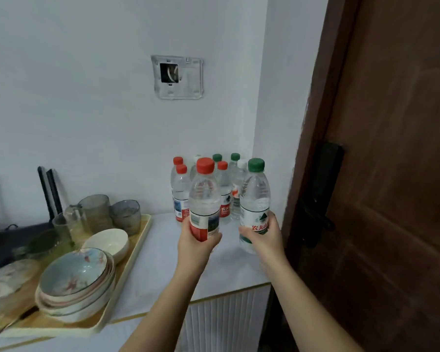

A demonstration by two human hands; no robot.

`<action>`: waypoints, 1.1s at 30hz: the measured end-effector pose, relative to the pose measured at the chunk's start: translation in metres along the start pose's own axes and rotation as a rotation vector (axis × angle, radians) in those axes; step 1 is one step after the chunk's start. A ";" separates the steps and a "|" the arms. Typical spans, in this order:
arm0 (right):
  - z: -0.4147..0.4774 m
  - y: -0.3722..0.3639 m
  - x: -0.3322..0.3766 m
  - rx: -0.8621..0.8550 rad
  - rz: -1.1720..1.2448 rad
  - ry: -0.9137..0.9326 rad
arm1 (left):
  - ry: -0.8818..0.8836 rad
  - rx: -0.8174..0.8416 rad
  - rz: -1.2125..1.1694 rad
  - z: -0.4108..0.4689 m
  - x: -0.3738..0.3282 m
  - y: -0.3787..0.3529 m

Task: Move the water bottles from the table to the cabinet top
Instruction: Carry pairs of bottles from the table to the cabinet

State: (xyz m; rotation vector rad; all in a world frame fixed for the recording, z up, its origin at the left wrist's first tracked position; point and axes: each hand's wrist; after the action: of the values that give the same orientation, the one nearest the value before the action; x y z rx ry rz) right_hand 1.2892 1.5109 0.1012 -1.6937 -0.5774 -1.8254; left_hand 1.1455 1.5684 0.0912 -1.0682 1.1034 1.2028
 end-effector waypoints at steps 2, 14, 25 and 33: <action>0.018 -0.012 -0.012 -0.007 -0.034 -0.009 | 0.017 0.027 0.031 0.024 0.014 -0.006; 0.093 -0.032 -0.085 0.000 -0.212 -0.057 | 0.150 0.029 0.172 0.083 0.092 -0.053; 0.140 -0.031 -0.116 0.146 -0.266 0.003 | 0.085 0.076 0.218 0.109 0.106 -0.073; 0.145 -0.022 -0.123 0.175 -0.323 0.057 | 0.101 0.160 0.350 0.108 0.104 -0.073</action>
State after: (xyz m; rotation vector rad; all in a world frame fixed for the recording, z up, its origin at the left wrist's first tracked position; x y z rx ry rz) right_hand 1.3857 1.6374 -0.0045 -1.4932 -1.0037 -1.9683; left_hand 1.2292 1.6853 0.0070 -0.8414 1.4838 1.3161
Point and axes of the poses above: each hand's wrist, its own z-axis towards the middle knuckle, its own y-axis out of the back of the hand, x = y × z, and after that the axes turned 7 degrees about -x, right-handed
